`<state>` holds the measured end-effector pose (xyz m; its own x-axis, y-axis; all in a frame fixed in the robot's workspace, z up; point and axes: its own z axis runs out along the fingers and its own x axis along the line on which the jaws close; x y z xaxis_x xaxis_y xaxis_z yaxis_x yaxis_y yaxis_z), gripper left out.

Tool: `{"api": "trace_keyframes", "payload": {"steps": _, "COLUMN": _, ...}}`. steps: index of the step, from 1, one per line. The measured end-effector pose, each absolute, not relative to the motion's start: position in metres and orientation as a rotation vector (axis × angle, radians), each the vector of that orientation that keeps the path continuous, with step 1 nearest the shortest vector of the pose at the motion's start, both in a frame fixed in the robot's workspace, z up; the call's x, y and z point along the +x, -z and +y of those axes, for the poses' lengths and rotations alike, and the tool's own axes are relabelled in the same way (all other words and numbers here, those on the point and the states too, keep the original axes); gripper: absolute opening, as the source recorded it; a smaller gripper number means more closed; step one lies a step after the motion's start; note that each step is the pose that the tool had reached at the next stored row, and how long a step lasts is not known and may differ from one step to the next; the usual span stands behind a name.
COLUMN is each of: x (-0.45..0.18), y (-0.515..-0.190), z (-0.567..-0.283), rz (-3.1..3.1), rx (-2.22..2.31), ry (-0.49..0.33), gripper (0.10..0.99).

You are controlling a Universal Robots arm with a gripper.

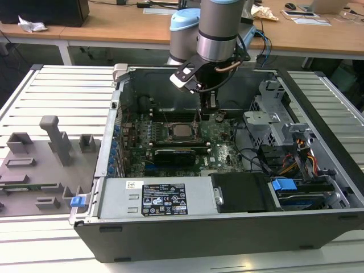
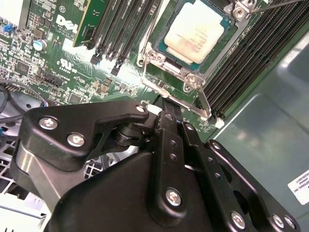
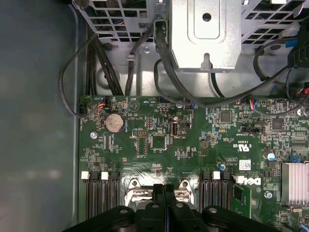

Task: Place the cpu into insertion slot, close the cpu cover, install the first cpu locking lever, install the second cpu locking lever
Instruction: 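Close the cpu cover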

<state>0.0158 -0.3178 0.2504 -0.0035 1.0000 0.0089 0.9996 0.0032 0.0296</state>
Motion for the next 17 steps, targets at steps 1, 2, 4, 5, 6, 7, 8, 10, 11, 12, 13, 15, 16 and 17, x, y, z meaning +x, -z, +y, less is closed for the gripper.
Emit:
{"api": "trace_keyframes", "payload": {"steps": 1, "x": 0.015, "y": -0.250, "z": -0.318, "rz": 2.215, "rx": 2.207, "ry": -0.043, "gripper": 0.106}}
{"api": "trace_keyframes", "payload": {"steps": 2, "x": 0.015, "y": -0.250, "z": -0.318, "rz": 2.215, "rx": 2.207, "ry": -0.043, "gripper": 0.106}}
{"api": "trace_keyframes", "payload": {"steps": 4, "x": 0.014, "y": -0.250, "z": -0.318, "rz": 2.215, "rx": 2.207, "ry": -0.043, "gripper": 0.106}}
{"api": "trace_keyframes", "payload": {"steps": 5, "x": 0.013, "y": -0.250, "z": -0.318, "rz": 2.215, "rx": 2.207, "ry": -0.043, "gripper": 0.106}}
{"api": "trace_keyframes", "payload": {"steps": 6, "x": 0.012, "y": -0.250, "z": -0.318, "rz": 2.215, "rx": 2.207, "ry": -0.043, "gripper": 0.106}}
{"api": "trace_keyframes", "payload": {"steps": 7, "x": 0.011, "y": -0.250, "z": -0.318, "rz": 2.215, "rx": 2.207, "ry": -0.043, "gripper": 0.106}}
{"api": "trace_keyframes", "payload": {"steps": 8, "x": 0.011, "y": -0.250, "z": -0.318, "rz": 2.215, "rx": 2.207, "ry": -0.043, "gripper": 0.106}}
{"api": "trace_keyframes", "payload": {"steps": 10, "x": 0.010, "y": -0.250, "z": -0.318, "rz": 2.215, "rx": 2.207, "ry": -0.043, "gripper": 0.106}}
{"api": "trace_keyframes", "payload": {"steps": 11, "x": 0.009, "y": -0.250, "z": -0.318, "rz": 2.215, "rx": 2.207, "ry": -0.043, "gripper": 0.106}}
{"api": "trace_keyframes", "payload": {"steps": 12, "x": 0.009, "y": -0.250, "z": -0.318, "rz": 2.215, "rx": 2.207, "ry": -0.043, "gripper": 0.106}}
{"api": "trace_keyframes", "payload": {"steps": 13, "x": 0.008, "y": -0.250, "z": -0.318, "rz": 2.215, "rx": 2.207, "ry": -0.043, "gripper": 0.106}}
{"api": "trace_keyframes", "payload": {"steps": 15, "x": 0.007, "y": -0.250, "z": -0.318, "rz": 2.215, "rx": 2.207, "ry": -0.043, "gripper": 0.106}}
{"api": "trace_keyframes", "payload": {"steps": 16, "x": 0.006, "y": -0.250, "z": -0.318, "rz": 2.215, "rx": 2.207, "ry": -0.043, "gripper": 0.106}}
{"api": "trace_keyframes", "payload": {"steps": 17, "x": 0.005, "y": -0.250, "z": -0.318, "rz": 2.215, "rx": 2.207, "ry": -0.043, "gripper": 0.106}}
